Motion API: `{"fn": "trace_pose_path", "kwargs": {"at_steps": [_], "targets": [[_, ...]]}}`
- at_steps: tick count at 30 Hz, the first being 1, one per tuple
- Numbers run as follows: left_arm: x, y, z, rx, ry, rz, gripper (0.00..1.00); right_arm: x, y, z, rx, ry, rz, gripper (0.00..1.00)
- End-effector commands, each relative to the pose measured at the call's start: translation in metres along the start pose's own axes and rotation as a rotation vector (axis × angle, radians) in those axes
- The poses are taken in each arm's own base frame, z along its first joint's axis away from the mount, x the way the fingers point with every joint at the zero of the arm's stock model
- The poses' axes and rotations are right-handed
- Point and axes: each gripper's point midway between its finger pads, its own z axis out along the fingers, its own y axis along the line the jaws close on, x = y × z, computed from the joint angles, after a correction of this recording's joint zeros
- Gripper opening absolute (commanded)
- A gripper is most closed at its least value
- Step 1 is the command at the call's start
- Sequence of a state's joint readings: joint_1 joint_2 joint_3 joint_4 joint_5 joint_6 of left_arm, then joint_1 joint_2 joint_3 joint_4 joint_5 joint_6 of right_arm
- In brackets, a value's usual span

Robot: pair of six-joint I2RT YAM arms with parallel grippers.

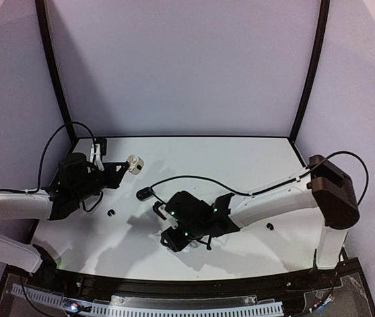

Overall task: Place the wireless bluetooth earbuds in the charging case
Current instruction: Adjust the left earbud at the center of the board.

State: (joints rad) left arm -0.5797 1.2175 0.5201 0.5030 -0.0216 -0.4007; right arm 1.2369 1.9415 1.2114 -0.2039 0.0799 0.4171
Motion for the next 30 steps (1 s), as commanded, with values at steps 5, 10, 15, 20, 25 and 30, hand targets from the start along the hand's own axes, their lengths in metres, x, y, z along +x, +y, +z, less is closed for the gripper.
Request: {"fn": "trace_pose_path", "kwargs": {"at_steps": [5,10,15,20,25,30], "targets": [[-0.006,-0.002,-0.003,0.014,-0.027,-0.008,0.01,-0.031,0.0,-0.026,-0.232,-0.29,-0.233,0.47],[-0.005,-0.002,-0.003,0.017,-0.021,-0.005,0.01,-0.032,-0.008,-0.01,-0.242,-0.318,-0.411,0.47],[-0.005,-0.002,-0.002,0.015,-0.02,-0.003,0.01,-0.03,-0.015,0.006,-0.211,-0.3,-0.466,0.46],[-0.004,-0.002,-0.002,0.015,-0.019,-0.003,0.01,-0.024,-0.013,0.021,-0.231,-0.255,-0.475,0.44],[-0.005,0.0,-0.002,0.008,-0.019,-0.002,0.01,-0.021,-0.007,0.029,-0.27,-0.238,-0.484,0.41],[-0.005,0.0,-0.002,0.01,-0.021,-0.003,0.01,-0.017,-0.009,0.037,-0.263,-0.211,-0.497,0.37]]}}
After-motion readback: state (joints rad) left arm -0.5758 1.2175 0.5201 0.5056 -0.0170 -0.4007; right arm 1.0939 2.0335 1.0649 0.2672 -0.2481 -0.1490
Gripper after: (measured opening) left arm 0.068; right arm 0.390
